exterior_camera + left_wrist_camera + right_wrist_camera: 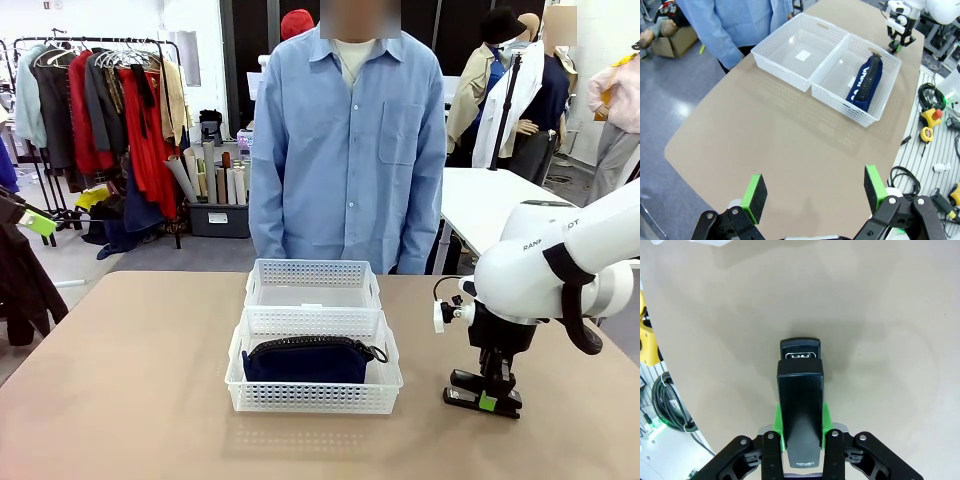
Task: Distribute items into two baskets.
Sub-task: Pick up the Stapler that the person points to.
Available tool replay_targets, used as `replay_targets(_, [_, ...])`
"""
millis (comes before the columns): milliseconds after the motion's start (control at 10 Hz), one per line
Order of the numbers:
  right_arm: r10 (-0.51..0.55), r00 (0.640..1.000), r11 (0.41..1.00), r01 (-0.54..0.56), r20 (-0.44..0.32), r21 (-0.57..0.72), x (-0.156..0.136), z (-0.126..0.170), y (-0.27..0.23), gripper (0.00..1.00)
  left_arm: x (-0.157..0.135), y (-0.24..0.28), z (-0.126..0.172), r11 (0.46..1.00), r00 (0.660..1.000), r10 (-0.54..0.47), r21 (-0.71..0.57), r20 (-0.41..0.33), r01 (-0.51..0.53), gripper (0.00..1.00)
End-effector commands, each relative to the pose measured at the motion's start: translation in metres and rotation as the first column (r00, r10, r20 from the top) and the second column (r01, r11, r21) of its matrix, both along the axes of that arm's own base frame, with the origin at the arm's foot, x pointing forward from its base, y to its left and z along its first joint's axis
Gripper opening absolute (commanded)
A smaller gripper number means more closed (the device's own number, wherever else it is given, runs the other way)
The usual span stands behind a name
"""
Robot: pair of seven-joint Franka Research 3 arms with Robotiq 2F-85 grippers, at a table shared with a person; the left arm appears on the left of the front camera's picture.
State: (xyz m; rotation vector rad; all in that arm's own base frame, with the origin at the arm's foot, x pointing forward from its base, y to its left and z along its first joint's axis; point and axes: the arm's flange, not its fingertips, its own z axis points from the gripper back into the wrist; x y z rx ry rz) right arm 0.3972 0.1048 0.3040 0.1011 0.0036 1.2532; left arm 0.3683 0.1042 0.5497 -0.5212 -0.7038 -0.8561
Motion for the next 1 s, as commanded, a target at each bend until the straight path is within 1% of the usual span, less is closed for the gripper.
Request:
replay_targets(0, [-0.035, 0.999, 0.999, 0.035, 0.000, -0.001, -0.080, -0.020, -0.022, 0.00, 0.000, 0.000, 0.000, 1.000, 1.000, -0.009, -0.017, 0.012, 0.009, 1.00])
replay_targets(200, [-0.074, 0.997, 0.997, 0.075, 0.019, -0.021, -0.062, 0.004, -0.033, 0.00, 0.000, 0.000, 0.000, 1.000, 1.000, -0.009, -0.017, 0.012, 0.009, 1.00])
replay_targets(400, [-0.190, 0.981, 0.978, 0.194, 0.048, -0.076, -0.041, 0.034, -0.048, 0.00, 0.000, 0.000, 0.000, 1.000, 1.000, -0.009, -0.017, 0.012, 0.009, 1.00])
replay_targets(500, [-0.224, 0.973, 0.969, 0.229, 0.060, -0.089, -0.033, 0.053, -0.055, 0.00, 0.000, 0.000, 0.000, 1.000, 1.000, -0.009, -0.017, 0.012, 0.009, 1.00])
replay_targets(700, [-0.256, 0.958, 0.959, 0.269, 0.129, -0.089, -0.021, 0.094, -0.073, 0.00, 0.000, 0.000, 0.000, 1.000, 1.000, -0.009, -0.017, 0.012, 0.009, 1.00])
replay_targets(900, [-0.276, 0.940, 0.956, 0.290, 0.202, -0.046, -0.010, 0.133, -0.086, 0.00, 0.000, 0.000, 0.000, 1.000, 1.000, -0.009, -0.017, 0.012, 0.009, 1.00])
